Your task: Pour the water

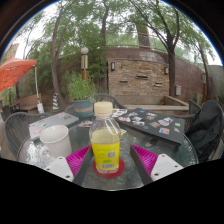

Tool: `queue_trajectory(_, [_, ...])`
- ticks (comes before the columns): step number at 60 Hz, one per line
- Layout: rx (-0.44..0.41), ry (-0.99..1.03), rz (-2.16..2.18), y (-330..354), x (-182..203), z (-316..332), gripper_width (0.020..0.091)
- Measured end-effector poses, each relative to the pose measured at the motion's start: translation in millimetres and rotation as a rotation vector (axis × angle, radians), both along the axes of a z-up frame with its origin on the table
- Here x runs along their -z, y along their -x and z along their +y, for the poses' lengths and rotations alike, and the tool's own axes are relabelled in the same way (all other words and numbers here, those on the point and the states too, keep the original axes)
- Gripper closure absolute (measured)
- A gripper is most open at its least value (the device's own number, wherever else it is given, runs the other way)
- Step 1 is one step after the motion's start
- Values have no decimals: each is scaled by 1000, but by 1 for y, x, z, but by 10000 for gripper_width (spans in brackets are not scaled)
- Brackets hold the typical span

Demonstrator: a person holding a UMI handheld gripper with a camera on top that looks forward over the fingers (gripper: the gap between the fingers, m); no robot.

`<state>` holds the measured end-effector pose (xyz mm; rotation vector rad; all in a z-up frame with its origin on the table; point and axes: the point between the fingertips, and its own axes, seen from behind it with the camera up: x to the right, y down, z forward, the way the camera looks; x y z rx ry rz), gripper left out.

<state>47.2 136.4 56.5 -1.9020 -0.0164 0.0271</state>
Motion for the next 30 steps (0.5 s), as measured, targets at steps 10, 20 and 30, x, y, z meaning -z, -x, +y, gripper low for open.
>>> queue_trajectory(10, [3, -17, -4, 3, -27, -92, 270])
queue_trajectory(20, [6, -40, 23, 15, -45, -202, 269])
queue_trajectory(30, [-47, -53, 127, 39, -55, -288, 270])
